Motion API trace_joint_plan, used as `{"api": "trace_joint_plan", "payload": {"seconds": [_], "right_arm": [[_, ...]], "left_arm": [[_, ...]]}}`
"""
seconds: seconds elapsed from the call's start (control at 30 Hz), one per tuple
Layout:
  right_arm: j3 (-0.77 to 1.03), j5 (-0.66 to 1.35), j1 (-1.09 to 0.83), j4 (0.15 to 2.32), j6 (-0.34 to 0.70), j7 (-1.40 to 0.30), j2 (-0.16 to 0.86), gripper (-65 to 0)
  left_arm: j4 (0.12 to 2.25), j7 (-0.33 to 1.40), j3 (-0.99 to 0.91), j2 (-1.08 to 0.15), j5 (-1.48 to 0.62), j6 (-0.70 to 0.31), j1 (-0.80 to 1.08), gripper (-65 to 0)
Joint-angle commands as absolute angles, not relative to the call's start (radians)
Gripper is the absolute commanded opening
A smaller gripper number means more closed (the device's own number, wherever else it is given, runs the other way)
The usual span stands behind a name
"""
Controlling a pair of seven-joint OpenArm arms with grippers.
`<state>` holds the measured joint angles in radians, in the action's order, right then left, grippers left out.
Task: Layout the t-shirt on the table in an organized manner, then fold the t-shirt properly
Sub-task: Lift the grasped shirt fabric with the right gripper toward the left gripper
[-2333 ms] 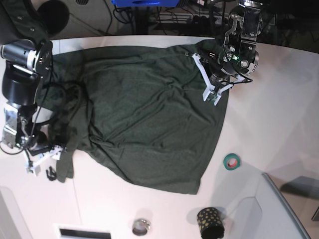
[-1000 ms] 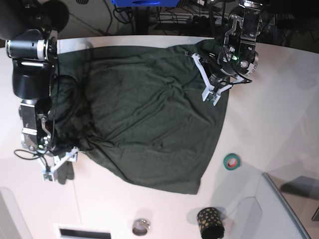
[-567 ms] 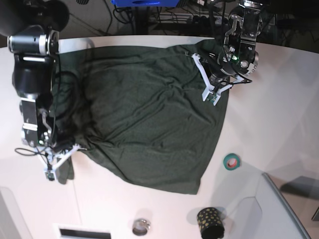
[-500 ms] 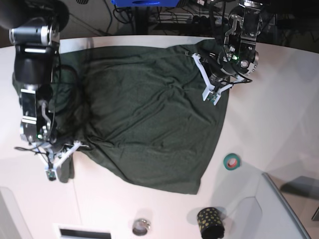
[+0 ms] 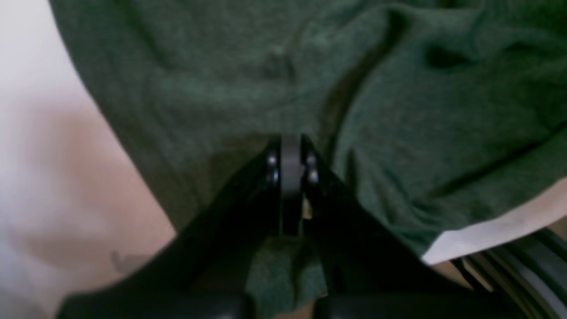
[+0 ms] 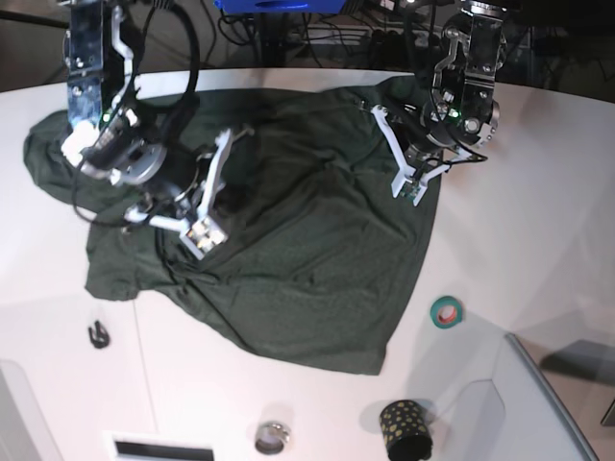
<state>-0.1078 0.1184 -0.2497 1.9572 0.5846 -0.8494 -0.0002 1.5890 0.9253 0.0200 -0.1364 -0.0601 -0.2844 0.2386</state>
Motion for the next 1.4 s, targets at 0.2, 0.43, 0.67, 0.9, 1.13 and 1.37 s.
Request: {"api": "trace_joint_plan", "payload": {"seconds": [0.2, 0.43, 0.67, 0.9, 1.13, 1.37], "right_arm": [[-0.027, 0.114, -0.191, 1.894, 0.693, -0.947, 0.007, -53.7], [0.386, 0.11, 0.093, 1.761, 0.664, -0.947, -0.004, -29.6], [0.591, 0.113, 0.449, 1.036, 0.561, -0.837, 0.127, -29.9], [0.59, 0.11, 0.573, 0.608, 0.47, -0.572, 0.214, -29.7], [0.588, 0.108, 0.588, 0.456, 0.407, -0.418, 0.232, -29.7], [0.588, 0.108, 0.55, 0.456, 0.386, -0.398, 0.226, -30.5]], "left_arm": [[1.606, 0.912, 0.019, -0.139, -0.068, -0.282, 0.237, -65.0], [1.606, 0.911, 0.019, -0.139, -0.068, -0.282, 0.242, -65.0], [1.606, 0.911, 0.019, -0.139, -0.068, -0.282, 0.242, -65.0], [1.604, 0.909, 0.019, -0.139, -0.068, -0.282, 0.242, -65.0], [1.604, 0.909, 0.019, -0.139, -0.068, -0.282, 0.242, -65.0], [1.604, 0.909, 0.019, -0.139, -0.068, -0.282, 0.242, -65.0]]}}
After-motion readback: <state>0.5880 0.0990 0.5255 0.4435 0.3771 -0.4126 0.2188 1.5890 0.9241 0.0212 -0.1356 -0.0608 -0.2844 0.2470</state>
